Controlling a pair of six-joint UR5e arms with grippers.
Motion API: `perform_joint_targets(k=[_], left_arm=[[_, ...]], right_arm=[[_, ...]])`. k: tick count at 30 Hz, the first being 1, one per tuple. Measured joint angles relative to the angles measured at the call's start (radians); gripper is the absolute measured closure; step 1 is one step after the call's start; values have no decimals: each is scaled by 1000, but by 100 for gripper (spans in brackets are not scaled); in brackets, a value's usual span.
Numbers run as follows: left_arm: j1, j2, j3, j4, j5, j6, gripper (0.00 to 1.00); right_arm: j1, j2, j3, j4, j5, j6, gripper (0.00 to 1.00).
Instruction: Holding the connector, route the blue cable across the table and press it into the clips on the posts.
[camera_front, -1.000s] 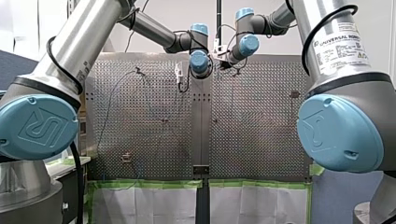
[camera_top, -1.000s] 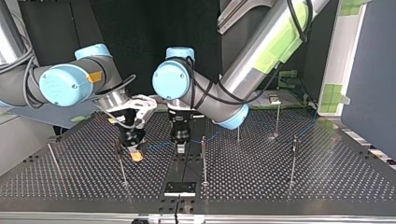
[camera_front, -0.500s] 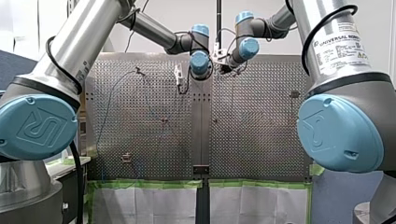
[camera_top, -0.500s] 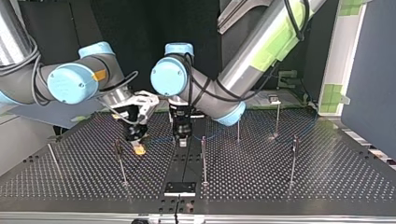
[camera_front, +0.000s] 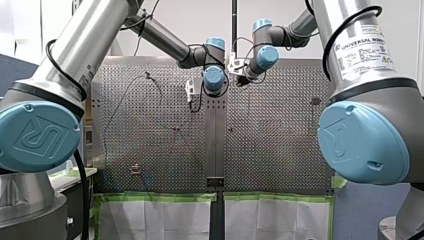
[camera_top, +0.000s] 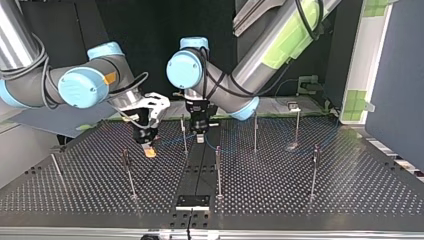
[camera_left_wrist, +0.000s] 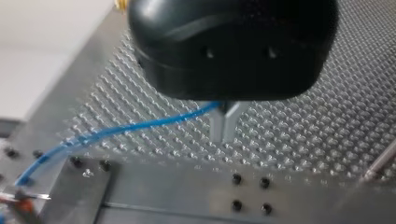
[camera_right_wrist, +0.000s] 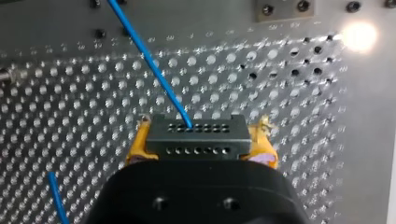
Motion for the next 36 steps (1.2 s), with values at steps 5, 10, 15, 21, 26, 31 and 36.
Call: perform_joint_targets(k=[5,10,15,21,26,31,36], left_arm=[[-19,0,-41,41,0,-16,100],[-22,0,-88,89,2,-27,100],[-22,-1,-131,132,23,-26,100],[-18,-5,-189,190,74,-26,100],[-16,-24,-232,232,115,-27,100],[-11,-60,-272,273,146,-30,100],[-9,-99,-308,313,179,-44,100]], right_arm=[[-1,1,40,-24,4,2,100],[-5,1,83,-62,5,13,100],[-6,1,116,-97,5,20,100],[-6,20,155,-139,5,36,100],[-5,56,199,-183,5,36,100],[-5,93,237,-220,5,29,100],[-6,110,277,-252,4,24,100]])
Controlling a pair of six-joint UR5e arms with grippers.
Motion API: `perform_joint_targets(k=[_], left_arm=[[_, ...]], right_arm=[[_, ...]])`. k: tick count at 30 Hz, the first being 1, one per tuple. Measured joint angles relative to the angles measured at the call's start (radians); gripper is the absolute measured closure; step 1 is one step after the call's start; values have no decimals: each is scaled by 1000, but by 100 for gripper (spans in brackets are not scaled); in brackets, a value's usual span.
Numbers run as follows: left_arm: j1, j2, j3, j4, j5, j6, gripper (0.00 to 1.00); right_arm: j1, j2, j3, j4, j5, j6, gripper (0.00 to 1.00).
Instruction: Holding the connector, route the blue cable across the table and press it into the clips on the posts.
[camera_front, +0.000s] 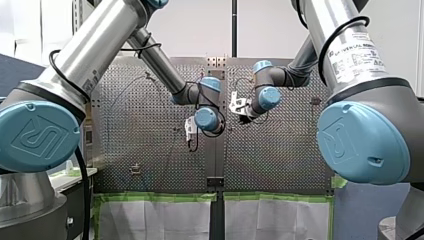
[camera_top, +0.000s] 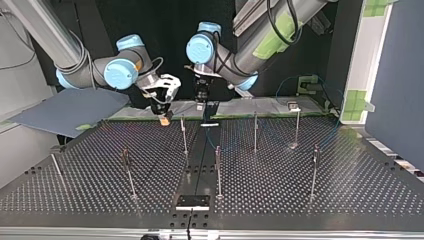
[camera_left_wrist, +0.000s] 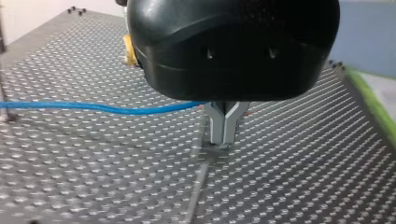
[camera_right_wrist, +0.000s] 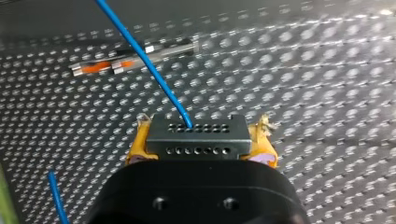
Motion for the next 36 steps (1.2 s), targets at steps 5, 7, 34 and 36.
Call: perform_joint_targets(k=[5,7,34,36], left_arm=[[3,-40,-11,45,29,-11,100],[4,-46,-12,62,41,-13,100],[95,-51,54,124,167,-37,100],[92,-51,55,107,169,-37,100]], right_arm=[[-11,3,38,-13,1,-4,100],[-15,4,44,-20,1,-5,100],[-93,55,40,-102,-51,8,100],[-98,55,36,-104,-62,10,100]])
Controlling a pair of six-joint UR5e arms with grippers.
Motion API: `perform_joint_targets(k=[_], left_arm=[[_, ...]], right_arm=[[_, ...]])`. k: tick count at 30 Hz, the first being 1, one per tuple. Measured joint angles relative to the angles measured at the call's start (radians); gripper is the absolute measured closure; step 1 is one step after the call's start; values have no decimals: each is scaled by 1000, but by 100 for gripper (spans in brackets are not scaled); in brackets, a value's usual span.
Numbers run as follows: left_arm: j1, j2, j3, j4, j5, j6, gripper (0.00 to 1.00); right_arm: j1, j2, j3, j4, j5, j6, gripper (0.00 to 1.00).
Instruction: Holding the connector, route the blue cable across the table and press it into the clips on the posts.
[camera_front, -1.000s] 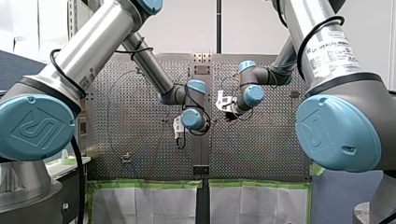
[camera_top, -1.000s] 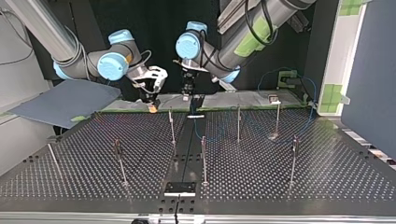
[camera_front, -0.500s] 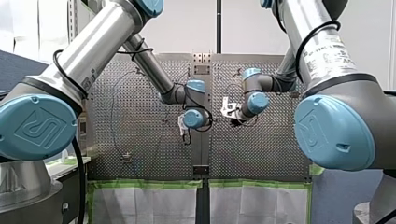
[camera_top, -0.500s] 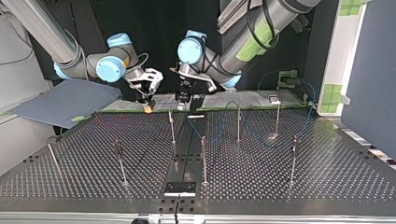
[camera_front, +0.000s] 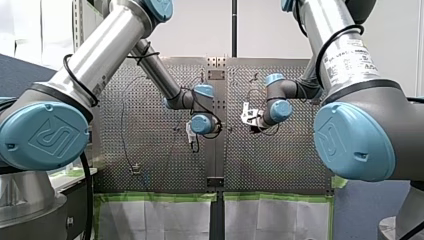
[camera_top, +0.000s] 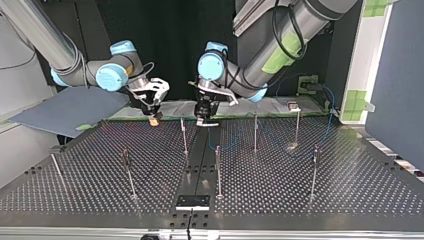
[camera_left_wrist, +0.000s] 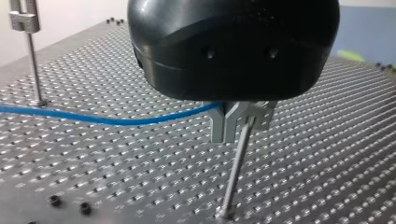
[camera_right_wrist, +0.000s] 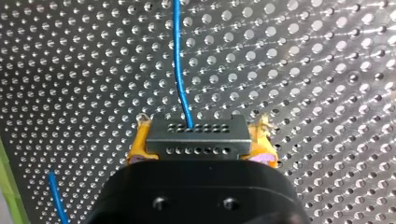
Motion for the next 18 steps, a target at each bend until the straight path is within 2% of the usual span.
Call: perform_joint_targets(k=[7,18], left_arm=[[-22,0,-3,-38,-4,1,100],[-44,-9,0,-33,-6,-1,100]], right_arm=[[-14,0,-8,-1,-16,1,100],[-21,0,-9,-1,-20,3,100]])
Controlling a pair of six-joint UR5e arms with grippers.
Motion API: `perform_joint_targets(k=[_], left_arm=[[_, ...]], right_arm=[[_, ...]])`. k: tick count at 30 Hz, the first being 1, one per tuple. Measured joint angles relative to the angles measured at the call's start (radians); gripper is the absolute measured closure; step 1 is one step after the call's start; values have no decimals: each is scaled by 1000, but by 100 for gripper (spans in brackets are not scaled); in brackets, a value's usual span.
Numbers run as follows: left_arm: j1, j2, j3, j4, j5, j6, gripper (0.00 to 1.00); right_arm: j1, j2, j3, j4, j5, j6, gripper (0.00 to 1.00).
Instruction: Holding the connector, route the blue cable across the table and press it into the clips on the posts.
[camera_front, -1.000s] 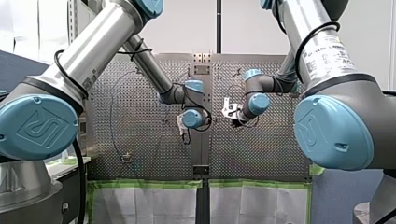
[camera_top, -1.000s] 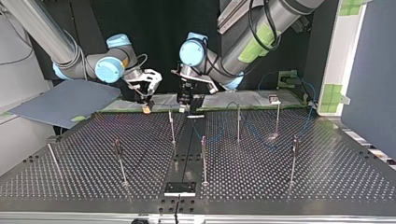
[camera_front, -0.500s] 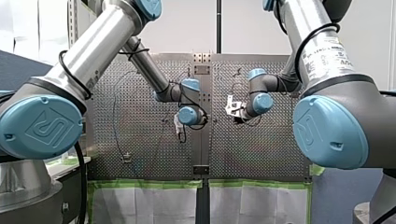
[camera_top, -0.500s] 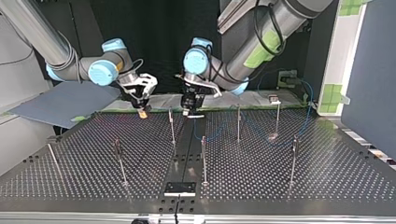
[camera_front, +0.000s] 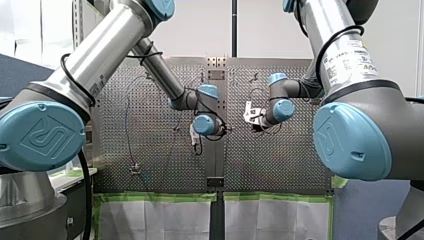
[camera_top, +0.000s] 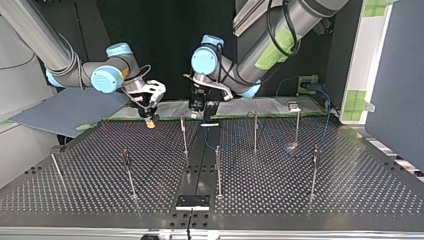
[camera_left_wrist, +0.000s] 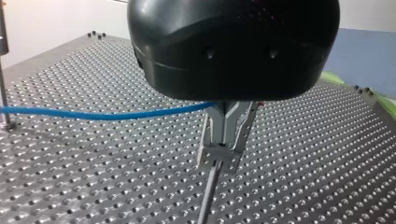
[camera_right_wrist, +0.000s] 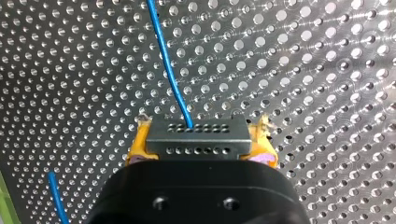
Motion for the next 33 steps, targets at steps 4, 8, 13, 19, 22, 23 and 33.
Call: perform_joint_targets(k=[4,8,13,19,22,23,33], left_arm=[[-2,-29,22,4,-5,-3,100],[2,-63,44,27,-9,-14,100],[15,-103,84,13,-28,-17,100],[40,-115,136,-19,-31,-12,100],[51,-115,159,-25,-25,-8,100],[53,-115,163,-26,-23,-7,100],[79,-116,180,-37,-6,3,100]], right_arm=[[0,1,0,0,0,0,100],[-1,2,0,-2,-1,0,100],[-4,6,0,-13,-3,2,100],[-16,24,-2,-37,-17,6,100],[-26,28,-5,-49,-25,11,100],[-31,28,-7,-52,-29,13,100],[-58,30,-27,-55,-43,17,100]])
